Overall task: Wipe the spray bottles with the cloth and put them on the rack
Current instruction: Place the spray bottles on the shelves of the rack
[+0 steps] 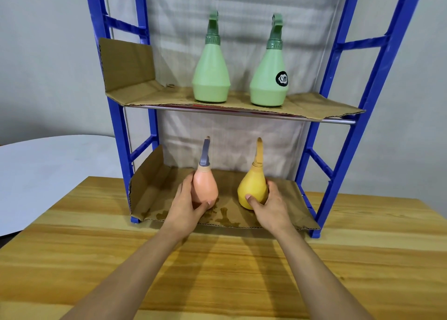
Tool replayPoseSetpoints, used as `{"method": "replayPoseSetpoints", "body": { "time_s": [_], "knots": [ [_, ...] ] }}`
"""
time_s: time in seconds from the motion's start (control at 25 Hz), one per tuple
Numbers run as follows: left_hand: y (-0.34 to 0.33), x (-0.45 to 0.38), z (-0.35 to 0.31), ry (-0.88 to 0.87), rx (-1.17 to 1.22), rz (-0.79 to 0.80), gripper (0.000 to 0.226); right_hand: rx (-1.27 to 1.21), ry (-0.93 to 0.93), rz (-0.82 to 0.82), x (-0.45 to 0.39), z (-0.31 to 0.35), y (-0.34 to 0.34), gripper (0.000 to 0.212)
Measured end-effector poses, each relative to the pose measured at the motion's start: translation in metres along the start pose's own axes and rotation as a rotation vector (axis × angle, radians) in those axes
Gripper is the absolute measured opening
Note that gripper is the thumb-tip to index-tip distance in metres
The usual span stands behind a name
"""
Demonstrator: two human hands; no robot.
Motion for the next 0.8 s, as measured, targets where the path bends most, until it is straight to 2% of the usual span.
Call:
{"method": "replayPoseSetpoints", "body": {
  "time_s": [0.4,0.8],
  "knots": [
    [-0.0003,-0.0008,-0.0012,0.008,-0.045,0.053,0.093,0.003,-0.003,0.093,0.0003,-0.0028,-0.0001,0.075],
    [-0.004,-0.0059,-0.0048,0.016,-0.056,0.027,0.093,-0.005,0.011,0.117,0.0012,-0.0034,0.0001,0.076]
  ]
}}
Point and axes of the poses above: each hand's wrist, its own x-axis away from the middle knuckle, its own y-axis out of the back of the hand, z = x × y, the point moved 7 cm from there along -x, towards the middle knuckle, and after that the axes turned 15 degrees about z, right-handed, at the moved point
